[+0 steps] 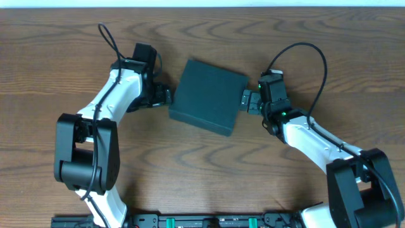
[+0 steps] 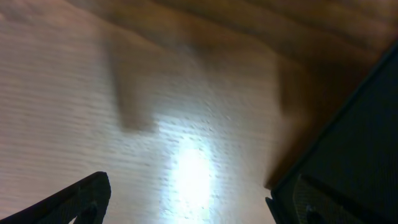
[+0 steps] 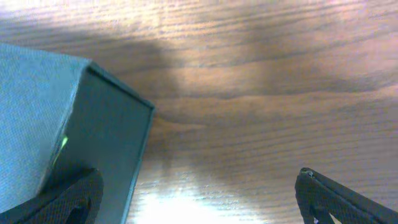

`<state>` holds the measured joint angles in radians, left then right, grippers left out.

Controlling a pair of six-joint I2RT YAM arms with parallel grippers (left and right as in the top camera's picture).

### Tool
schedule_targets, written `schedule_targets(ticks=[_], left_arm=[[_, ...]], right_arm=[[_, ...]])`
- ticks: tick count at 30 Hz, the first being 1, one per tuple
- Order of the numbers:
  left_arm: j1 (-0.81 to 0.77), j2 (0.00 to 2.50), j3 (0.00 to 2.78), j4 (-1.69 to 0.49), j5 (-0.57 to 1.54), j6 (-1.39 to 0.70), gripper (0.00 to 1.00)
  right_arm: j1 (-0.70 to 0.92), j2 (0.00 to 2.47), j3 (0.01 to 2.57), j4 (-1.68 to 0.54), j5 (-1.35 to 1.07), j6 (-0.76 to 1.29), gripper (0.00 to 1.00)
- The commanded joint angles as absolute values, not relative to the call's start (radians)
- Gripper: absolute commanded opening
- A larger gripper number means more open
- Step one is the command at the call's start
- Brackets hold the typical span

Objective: Pack container
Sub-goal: 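Squeeze the box between both grippers to align it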

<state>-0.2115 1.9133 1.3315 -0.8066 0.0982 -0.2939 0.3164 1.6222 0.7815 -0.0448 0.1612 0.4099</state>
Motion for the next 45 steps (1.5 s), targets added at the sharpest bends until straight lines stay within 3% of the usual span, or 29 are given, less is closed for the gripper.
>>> schedule_targets(ticks=[1,11,24,45], left_arm=[[-0.264,1.924,1.312,-0.833,0.14,-0.326,0.95],[-0.302,1.91,1.312,-0.953,0.128,-0.454,0.95],[-0.293,1.898,1.312,-0.971,0.073,-0.453,0.95],[-0.234,1.836,1.314,-0.96,0.07,-0.359,0.95]], right_arm=[[0.32,1.623,0.786,-0.025,0.161,0.401,0.99],[0.321,1.623,0.786,-0.006,0.145,0.395,0.99],[0.351,1.623,0.786,0.008,0.07,0.414,0.99],[0.399,1.575,0.801,-0.028,0.146,0.402,0.99]])
